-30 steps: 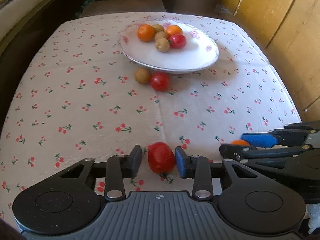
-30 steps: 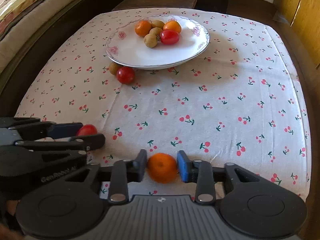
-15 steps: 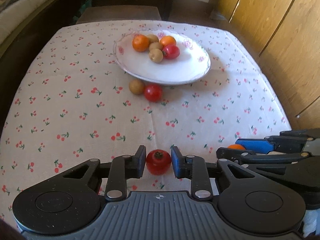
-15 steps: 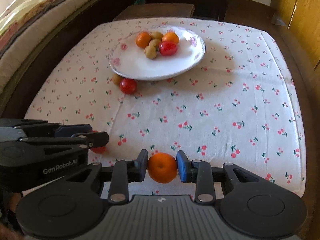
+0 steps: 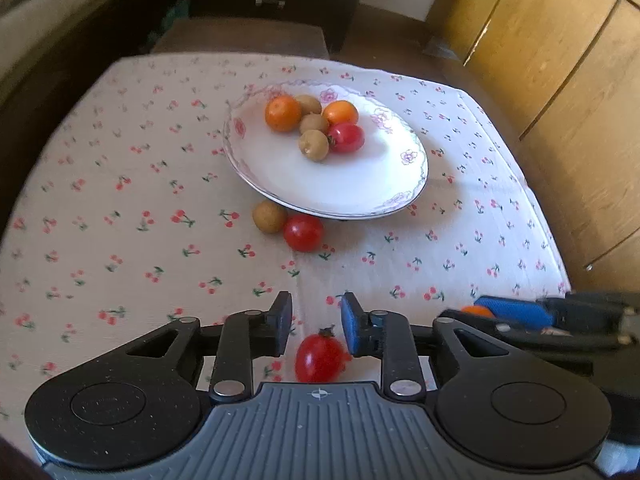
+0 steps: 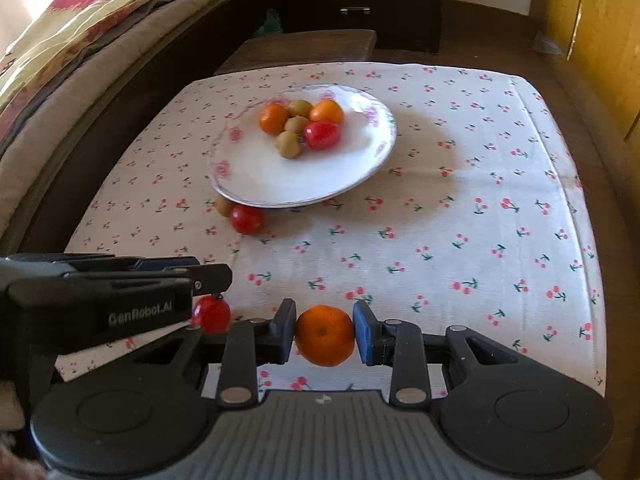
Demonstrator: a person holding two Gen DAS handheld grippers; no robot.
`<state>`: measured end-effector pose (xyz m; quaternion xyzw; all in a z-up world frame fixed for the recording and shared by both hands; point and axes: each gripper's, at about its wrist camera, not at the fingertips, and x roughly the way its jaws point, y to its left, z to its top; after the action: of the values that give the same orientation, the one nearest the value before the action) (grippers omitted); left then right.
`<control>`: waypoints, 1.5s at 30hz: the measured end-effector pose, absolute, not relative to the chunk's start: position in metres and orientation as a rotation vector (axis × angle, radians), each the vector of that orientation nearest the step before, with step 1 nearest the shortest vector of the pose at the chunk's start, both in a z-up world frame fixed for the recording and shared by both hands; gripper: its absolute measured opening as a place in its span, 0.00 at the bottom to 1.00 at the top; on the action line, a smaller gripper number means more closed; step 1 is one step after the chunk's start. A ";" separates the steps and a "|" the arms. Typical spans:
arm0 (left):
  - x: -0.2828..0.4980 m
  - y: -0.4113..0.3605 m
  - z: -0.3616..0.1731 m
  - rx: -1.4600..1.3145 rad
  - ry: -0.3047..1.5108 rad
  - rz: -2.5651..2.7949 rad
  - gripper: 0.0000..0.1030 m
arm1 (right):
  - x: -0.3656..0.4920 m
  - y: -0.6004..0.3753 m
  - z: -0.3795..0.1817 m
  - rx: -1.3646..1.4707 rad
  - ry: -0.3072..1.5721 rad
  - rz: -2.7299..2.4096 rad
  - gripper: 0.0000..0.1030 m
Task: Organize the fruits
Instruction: 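Carry the mandarin and tomato in both grippers toward the white bowl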
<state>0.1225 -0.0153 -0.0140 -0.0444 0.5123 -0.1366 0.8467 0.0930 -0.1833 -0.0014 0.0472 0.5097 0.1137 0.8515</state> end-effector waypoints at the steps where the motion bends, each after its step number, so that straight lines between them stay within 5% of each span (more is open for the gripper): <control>1: 0.122 -0.018 -0.015 -0.087 1.084 -0.287 0.35 | 0.094 -0.187 -0.002 0.106 1.075 0.234 0.31; 13: 0.105 -0.030 -0.026 0.031 1.125 -0.280 0.45 | 0.091 -0.186 0.004 0.127 1.060 0.259 0.32; 23: 0.112 -0.033 -0.032 0.020 1.137 -0.280 0.35 | 0.093 -0.187 -0.001 0.114 1.078 0.250 0.31; 45: 0.113 -0.040 -0.035 0.057 1.121 -0.295 0.35 | 0.096 -0.187 -0.004 0.111 1.079 0.245 0.31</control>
<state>0.1128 -0.0403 -0.0352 0.0267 0.5296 -0.1395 0.8363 0.0959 -0.1870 -0.0039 0.0525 0.5122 0.1165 0.8493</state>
